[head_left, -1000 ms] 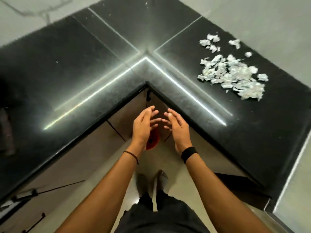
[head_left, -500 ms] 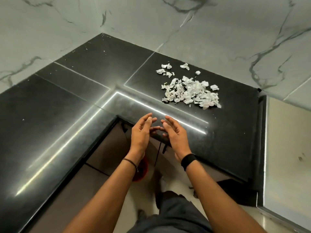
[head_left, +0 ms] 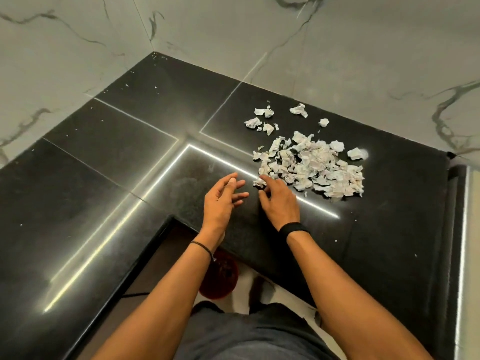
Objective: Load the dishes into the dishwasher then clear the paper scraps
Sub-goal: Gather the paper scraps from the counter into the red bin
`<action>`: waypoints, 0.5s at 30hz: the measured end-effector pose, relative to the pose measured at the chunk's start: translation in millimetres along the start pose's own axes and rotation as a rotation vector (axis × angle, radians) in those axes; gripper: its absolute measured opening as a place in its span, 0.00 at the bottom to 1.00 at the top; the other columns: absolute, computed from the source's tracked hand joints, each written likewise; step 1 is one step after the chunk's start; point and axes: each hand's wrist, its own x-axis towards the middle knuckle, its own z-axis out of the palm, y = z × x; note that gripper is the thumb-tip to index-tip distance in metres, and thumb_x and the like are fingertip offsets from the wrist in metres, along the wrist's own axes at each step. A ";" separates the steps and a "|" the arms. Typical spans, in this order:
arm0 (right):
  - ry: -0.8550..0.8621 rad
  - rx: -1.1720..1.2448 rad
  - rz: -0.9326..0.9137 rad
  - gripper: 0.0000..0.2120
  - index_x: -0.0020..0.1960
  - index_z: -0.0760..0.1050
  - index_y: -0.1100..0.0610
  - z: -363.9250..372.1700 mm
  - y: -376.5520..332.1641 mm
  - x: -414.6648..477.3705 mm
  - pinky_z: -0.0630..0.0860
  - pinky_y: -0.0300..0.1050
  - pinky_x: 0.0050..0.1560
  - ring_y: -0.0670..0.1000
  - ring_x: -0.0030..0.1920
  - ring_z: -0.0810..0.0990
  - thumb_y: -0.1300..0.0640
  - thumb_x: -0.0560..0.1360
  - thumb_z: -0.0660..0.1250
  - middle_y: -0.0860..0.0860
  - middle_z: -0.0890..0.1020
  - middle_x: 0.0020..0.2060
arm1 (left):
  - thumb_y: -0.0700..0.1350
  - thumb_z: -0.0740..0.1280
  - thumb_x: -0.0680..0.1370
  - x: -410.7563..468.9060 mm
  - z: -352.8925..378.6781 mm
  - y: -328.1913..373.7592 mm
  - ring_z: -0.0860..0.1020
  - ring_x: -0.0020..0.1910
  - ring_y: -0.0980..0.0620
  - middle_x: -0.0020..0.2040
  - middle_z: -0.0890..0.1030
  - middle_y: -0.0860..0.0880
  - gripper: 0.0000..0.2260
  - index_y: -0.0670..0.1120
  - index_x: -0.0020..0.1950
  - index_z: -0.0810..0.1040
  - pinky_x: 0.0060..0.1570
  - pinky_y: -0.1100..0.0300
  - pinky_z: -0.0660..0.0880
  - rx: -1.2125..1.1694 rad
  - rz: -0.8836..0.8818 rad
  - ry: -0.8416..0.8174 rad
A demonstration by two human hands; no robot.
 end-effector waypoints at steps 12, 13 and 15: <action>0.297 0.273 0.148 0.04 0.52 0.81 0.50 0.6 -20.7 -10.5 0.79 0.45 0.44 0.42 0.39 0.76 0.51 0.78 0.71 0.45 0.75 0.47 | 0.44 0.64 0.84 57.0 19.0 -8.4 0.83 0.53 0.48 0.54 0.85 0.42 0.09 0.43 0.59 0.81 0.58 0.53 0.80 -0.076 -0.083 -0.094; 0.315 0.323 0.156 0.04 0.52 0.81 0.49 0.5 -29.0 -12.4 0.79 0.44 0.45 0.42 0.40 0.77 0.51 0.78 0.71 0.44 0.77 0.47 | 0.44 0.64 0.84 58.8 20.3 -7.7 0.83 0.53 0.49 0.55 0.85 0.42 0.09 0.42 0.59 0.81 0.58 0.53 0.80 -0.122 -0.125 -0.124; 0.259 0.381 0.121 0.06 0.54 0.82 0.47 -0.4 -44.8 -13.5 0.78 0.41 0.47 0.43 0.42 0.79 0.52 0.76 0.73 0.43 0.81 0.47 | 0.46 0.64 0.84 61.2 24.4 -3.7 0.84 0.49 0.48 0.55 0.85 0.41 0.10 0.43 0.58 0.81 0.55 0.52 0.81 -0.273 -0.260 -0.174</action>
